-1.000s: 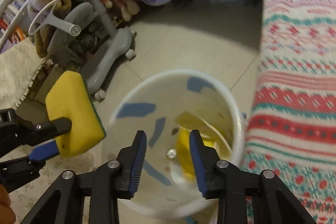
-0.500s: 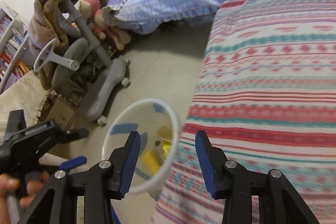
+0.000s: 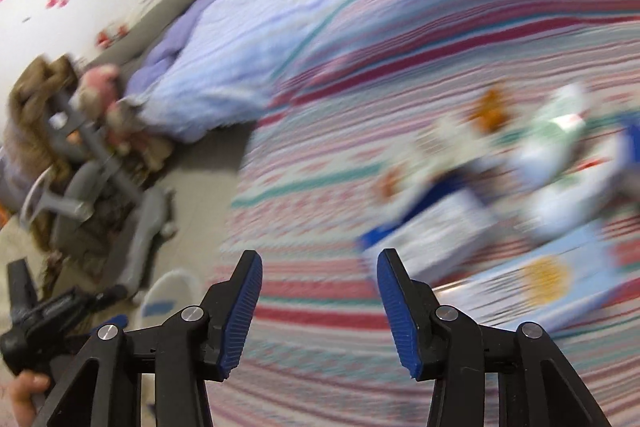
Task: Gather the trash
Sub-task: 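Grasp the blue biscuit box with the right tool, then grasp the white snack packet with the left tool, then carry the snack packet over the wastebasket and open the left tool while the right tool carries the box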
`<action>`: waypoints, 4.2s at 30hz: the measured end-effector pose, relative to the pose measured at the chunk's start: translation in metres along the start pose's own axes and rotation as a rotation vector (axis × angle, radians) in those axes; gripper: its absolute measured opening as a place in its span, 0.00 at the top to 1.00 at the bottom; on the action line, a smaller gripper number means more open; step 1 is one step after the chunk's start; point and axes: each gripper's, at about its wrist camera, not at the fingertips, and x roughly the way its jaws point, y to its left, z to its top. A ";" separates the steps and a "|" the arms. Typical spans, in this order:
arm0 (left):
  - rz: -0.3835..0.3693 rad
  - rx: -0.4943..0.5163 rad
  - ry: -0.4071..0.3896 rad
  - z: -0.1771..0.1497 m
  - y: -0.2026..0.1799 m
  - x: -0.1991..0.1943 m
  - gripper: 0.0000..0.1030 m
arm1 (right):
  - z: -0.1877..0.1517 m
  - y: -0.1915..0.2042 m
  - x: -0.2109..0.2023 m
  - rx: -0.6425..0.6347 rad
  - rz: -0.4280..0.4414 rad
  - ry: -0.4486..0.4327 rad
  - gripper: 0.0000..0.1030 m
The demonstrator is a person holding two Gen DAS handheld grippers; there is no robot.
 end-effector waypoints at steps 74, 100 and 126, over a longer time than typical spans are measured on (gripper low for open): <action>-0.106 0.769 0.002 -0.097 -0.290 0.090 0.93 | 0.024 -0.167 -0.063 -0.047 -0.372 -0.080 0.96; -0.126 0.463 0.050 -0.063 -0.188 0.024 0.93 | 0.022 -0.163 -0.092 0.064 -0.192 -0.207 0.96; -0.046 -0.071 0.028 0.037 0.044 -0.018 0.93 | -0.045 0.068 0.014 -0.353 0.167 -0.103 0.96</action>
